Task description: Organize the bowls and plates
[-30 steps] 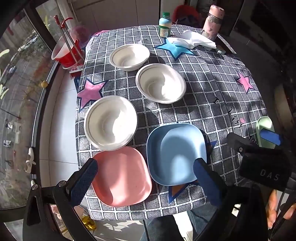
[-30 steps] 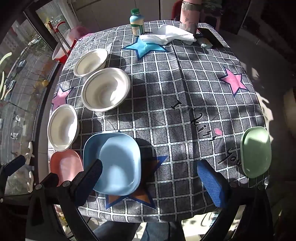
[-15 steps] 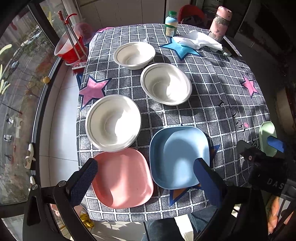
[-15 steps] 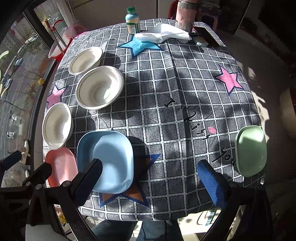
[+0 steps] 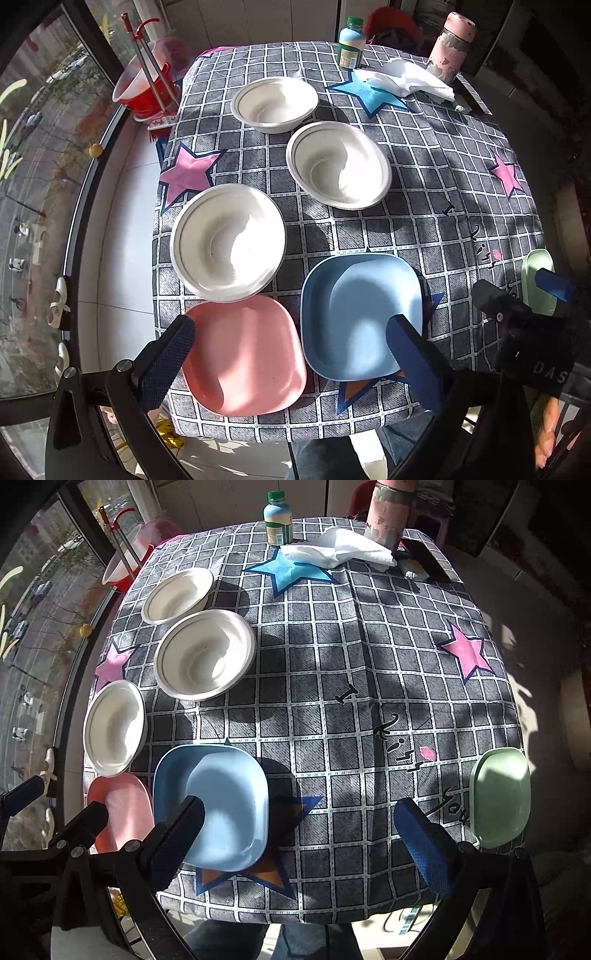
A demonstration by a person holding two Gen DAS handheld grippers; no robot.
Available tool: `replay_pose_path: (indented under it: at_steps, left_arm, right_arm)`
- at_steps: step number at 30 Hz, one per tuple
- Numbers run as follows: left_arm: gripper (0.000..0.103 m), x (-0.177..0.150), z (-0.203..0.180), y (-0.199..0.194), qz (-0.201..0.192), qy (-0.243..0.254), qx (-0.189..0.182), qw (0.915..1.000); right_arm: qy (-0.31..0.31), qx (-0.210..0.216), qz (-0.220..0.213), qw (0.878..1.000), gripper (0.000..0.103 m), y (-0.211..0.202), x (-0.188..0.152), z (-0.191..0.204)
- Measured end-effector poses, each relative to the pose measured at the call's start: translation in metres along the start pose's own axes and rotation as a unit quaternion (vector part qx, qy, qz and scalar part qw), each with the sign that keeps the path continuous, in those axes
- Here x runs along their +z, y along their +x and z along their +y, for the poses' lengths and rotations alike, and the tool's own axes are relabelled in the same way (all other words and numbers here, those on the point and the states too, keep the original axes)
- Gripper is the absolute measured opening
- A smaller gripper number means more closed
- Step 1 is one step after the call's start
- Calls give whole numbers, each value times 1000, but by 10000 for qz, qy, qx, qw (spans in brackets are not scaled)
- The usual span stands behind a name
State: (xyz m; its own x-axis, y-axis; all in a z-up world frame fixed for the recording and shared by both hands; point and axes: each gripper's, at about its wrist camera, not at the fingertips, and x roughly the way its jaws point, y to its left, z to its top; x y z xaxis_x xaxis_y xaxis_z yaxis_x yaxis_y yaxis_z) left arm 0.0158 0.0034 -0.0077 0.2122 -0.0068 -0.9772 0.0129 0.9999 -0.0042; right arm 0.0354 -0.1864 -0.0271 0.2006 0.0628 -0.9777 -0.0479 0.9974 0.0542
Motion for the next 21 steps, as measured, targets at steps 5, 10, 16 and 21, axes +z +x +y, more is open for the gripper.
replay_pose_path:
  at_steps: [5, 10, 16, 21]
  left_arm:
    - [103, 0, 0, 6, 185, -16, 50, 9998]
    - [103, 1, -1, 7, 134, 9, 58, 9999]
    - [103, 8, -3, 10, 197, 45, 15, 9998]
    - [103, 10, -2, 13, 215, 29, 5, 9998]
  right_arm:
    - [-1, -23, 154, 9999, 103, 7, -1, -1]
    - [23, -157, 206, 9997, 103, 8, 2, -2]
    - [43, -155, 189, 9997, 103, 10, 5, -3]
    - [9, -162, 185, 9997, 103, 12, 8, -2]
